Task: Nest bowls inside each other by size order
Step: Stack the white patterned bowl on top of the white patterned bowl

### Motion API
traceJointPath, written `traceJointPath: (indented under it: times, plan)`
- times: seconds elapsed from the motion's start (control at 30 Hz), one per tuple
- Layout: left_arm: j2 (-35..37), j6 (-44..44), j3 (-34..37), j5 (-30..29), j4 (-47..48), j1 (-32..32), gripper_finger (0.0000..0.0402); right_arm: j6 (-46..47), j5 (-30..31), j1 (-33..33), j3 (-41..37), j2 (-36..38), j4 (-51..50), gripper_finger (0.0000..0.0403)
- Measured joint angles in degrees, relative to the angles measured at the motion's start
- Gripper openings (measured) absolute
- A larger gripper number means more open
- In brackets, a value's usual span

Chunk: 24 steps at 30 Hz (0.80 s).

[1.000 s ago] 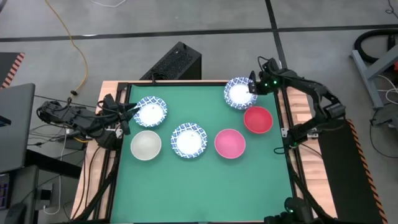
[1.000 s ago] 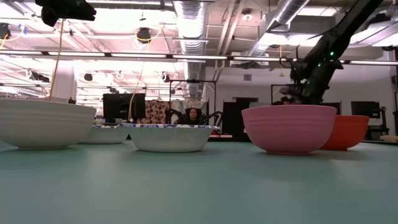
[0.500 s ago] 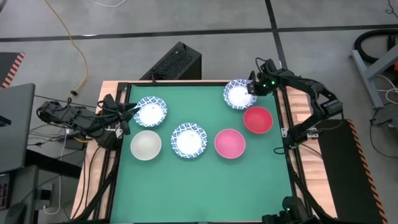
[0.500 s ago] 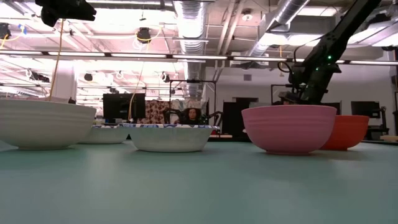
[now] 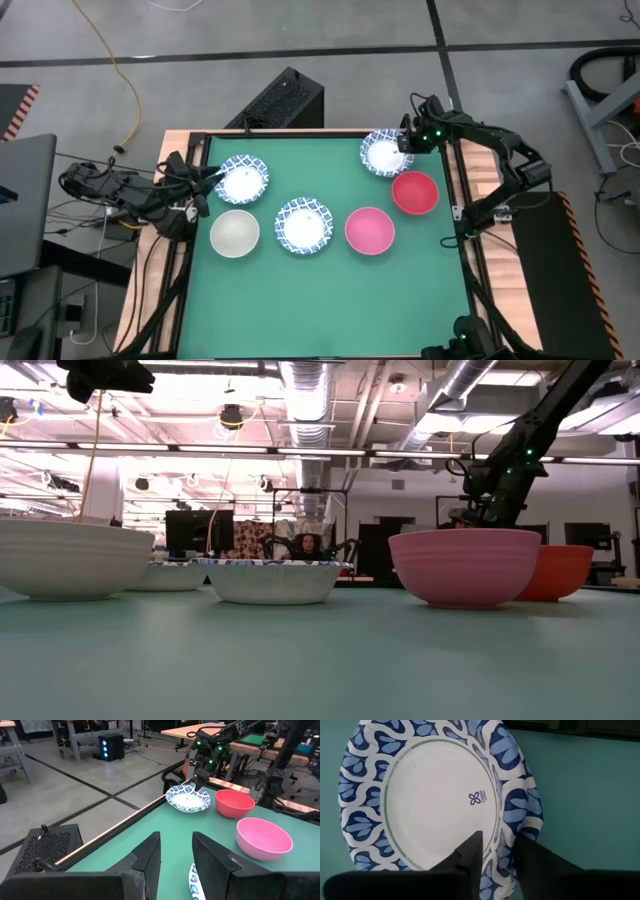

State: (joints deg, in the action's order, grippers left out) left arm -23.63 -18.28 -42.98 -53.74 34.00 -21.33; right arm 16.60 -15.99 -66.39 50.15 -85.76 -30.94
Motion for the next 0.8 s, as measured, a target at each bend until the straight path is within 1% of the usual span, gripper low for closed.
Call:
traceJointPath:
  times: [0.13, 0.27, 0.43, 0.57, 0.7, 0.8]
  plan:
    - [0.0, 0.0, 0.0, 1.6, 0.0, 0.0, 0.0102, 0.3, 0.5, 0.0, 0.0, 0.6, -0.1, 0.0158]
    - [0.0, 0.0, 0.0, 2.0, 0.0, 0.0, 0.0102, 0.9, 1.4, 0.0, 0.0, 3.0, 0.0, 0.0171]
    - [0.0, 0.0, 0.0, 2.0, 0.0, 0.0, 0.0102, 1.9, 1.5, 0.0, 0.0, 7.6, -0.2, 0.0173]
    - [0.0, 0.0, 0.0, 2.0, 0.0, 0.0, 0.0102, 2.9, 0.7, 0.5, 0.0, 13.0, -0.3, 0.0172]
    - [0.0, 0.0, 0.0, 2.0, 0.0, 0.0, 0.0102, 4.2, -0.4, 4.2, 0.0, 18.9, 0.7, 0.0172]
    - [0.0, 0.4, 0.0, 2.0, 0.0, 0.0, 0.0102, 5.0, -0.4, 8.7, 0.0, 22.0, 1.9, 0.0172]
